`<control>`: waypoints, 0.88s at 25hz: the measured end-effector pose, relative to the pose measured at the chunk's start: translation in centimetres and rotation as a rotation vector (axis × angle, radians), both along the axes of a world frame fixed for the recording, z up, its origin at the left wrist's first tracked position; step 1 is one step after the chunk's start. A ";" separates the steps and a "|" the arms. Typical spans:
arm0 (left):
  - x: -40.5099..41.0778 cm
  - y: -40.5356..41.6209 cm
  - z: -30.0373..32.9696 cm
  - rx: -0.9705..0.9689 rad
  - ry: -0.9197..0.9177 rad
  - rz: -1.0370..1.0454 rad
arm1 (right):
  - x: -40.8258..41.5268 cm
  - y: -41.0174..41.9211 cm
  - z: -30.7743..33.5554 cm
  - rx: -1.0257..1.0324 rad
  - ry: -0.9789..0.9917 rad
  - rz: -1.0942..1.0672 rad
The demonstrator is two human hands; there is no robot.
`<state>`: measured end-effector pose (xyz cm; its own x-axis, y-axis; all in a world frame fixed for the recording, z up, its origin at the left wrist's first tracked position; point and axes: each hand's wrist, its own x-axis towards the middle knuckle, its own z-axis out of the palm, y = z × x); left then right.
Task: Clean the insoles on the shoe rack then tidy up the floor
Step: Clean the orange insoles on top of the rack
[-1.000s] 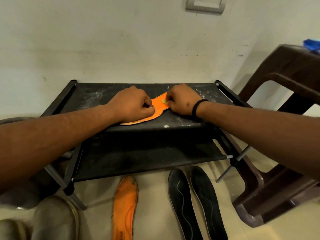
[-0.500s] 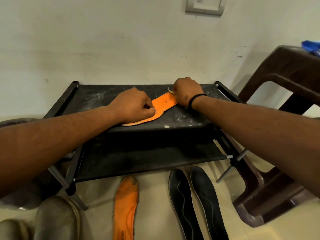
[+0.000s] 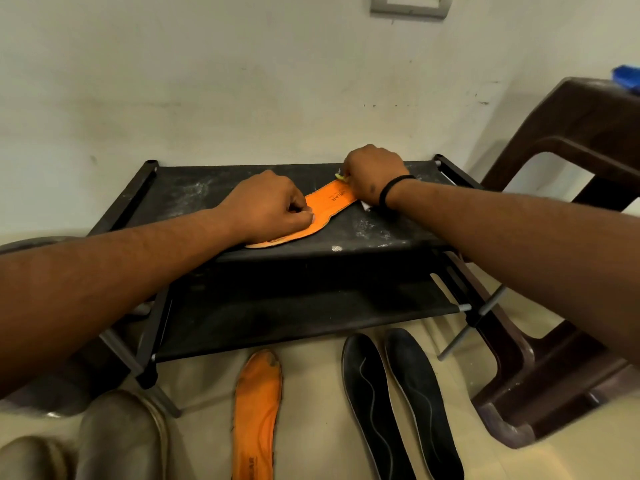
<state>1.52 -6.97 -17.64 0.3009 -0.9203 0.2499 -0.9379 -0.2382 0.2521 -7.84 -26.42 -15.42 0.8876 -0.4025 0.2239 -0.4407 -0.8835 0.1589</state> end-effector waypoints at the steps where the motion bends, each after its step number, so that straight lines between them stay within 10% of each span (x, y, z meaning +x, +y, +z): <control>1: 0.0 0.0 0.0 0.001 -0.006 -0.003 | -0.2 -0.3 0.1 -0.002 -0.013 -0.036; 10: 0.1 -0.2 -0.1 -0.018 -0.047 0.001 | 0.8 3.3 -1.0 0.305 -0.050 0.213; 22: 0.1 0.1 -0.1 -0.019 -0.013 0.002 | -0.2 1.7 -0.9 0.180 -0.006 0.113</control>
<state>1.60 -6.91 -17.72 0.2998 -0.9146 0.2715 -0.9405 -0.2356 0.2450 -8.07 -24.68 -16.27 0.9282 -0.3343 0.1632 -0.3376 -0.9413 -0.0081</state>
